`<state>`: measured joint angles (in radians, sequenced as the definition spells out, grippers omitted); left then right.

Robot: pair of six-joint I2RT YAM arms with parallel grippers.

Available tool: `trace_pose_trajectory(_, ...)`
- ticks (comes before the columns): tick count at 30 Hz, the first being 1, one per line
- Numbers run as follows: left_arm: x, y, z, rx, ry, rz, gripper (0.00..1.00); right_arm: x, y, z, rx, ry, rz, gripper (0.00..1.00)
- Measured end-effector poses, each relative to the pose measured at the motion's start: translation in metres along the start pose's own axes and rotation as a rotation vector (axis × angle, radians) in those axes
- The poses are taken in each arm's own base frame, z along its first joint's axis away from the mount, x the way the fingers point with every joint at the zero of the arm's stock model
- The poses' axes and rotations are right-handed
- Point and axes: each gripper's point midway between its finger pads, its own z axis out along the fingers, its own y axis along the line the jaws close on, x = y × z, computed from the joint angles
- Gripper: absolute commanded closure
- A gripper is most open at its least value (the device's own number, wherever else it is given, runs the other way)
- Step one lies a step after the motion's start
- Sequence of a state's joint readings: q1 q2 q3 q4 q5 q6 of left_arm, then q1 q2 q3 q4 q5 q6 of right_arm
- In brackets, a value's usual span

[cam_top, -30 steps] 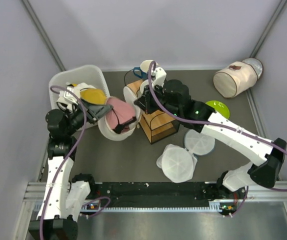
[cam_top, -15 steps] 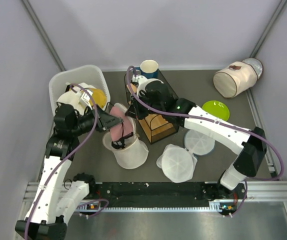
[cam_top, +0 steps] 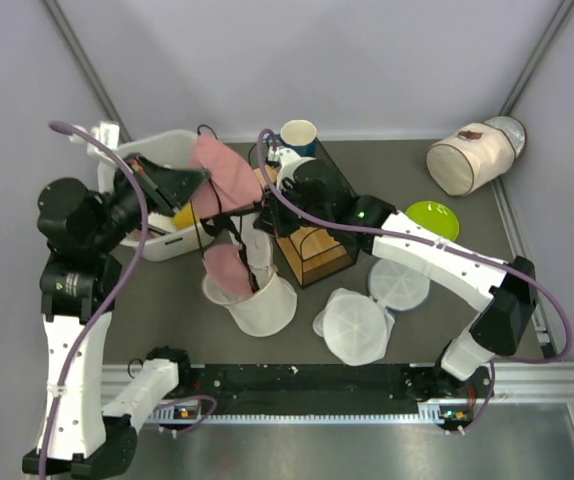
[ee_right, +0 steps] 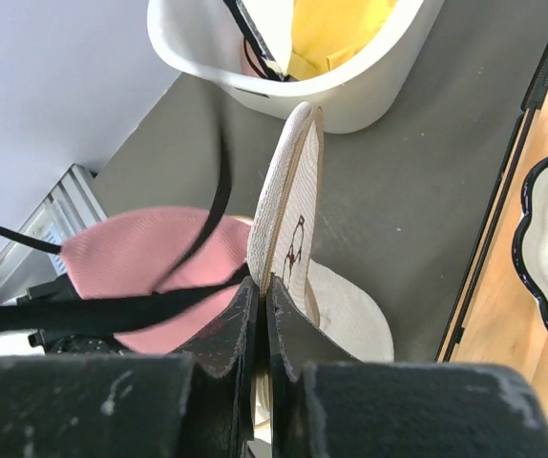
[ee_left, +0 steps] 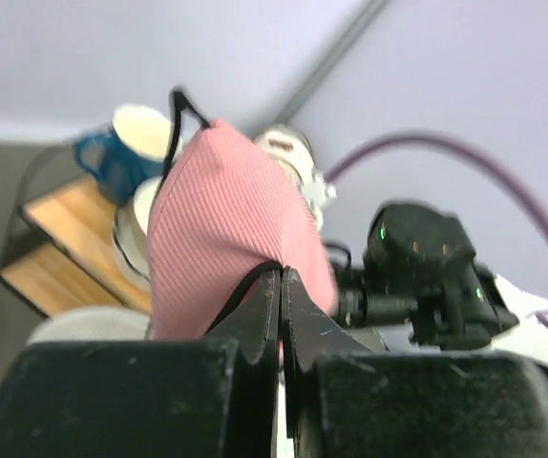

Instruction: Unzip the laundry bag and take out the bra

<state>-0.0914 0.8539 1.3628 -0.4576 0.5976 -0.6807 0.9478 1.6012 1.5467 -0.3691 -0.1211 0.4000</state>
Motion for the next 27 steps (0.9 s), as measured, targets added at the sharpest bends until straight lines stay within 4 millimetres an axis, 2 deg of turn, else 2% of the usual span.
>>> trace_pose_trajectory(3, -0.045, -0.014, 0.003, -0.029, -0.092, 0.070, 1.00, -0.005, 0.002, -0.006, -0.001, -0.017, -0.007, 1.00)
trace_pose_trajectory(6, -0.088, -0.019, 0.006, -0.085, -0.195, 0.144, 1.00, -0.011, 0.004, -0.013, -0.002, -0.037, -0.011, 1.00)
trace_pose_trajectory(11, -0.129, -0.004, 0.007, -0.206, -0.306, 0.207, 1.00, -0.018, 0.007, -0.021, -0.005, -0.060, -0.014, 1.00)
trace_pose_trajectory(14, -0.148, 0.016, 0.010, -0.296, -0.349, 0.229, 1.00, -0.019, 0.007, -0.022, -0.006, -0.063, -0.015, 1.00)
trace_pose_trajectory(18, -0.174, 0.062, 0.013, -0.449, -0.402, 0.252, 1.00, -0.016, 0.006, -0.021, -0.005, -0.057, -0.021, 1.00)
trace_pose_trajectory(22, -0.182, 0.121, 0.016, -0.583, -0.391, 0.232, 1.00, -0.015, 0.007, -0.021, -0.009, -0.053, -0.021, 1.00)
trace_pose_trajectory(24, -0.175, 0.158, 0.016, -0.653, -0.378, 0.206, 1.00, -0.015, 0.007, -0.021, -0.011, -0.052, -0.021, 1.00)
trace_pose_trajectory(27, -0.148, 0.218, 0.010, -0.767, -0.321, 0.142, 1.00, -0.015, 0.008, -0.021, -0.018, -0.049, -0.021, 1.00)
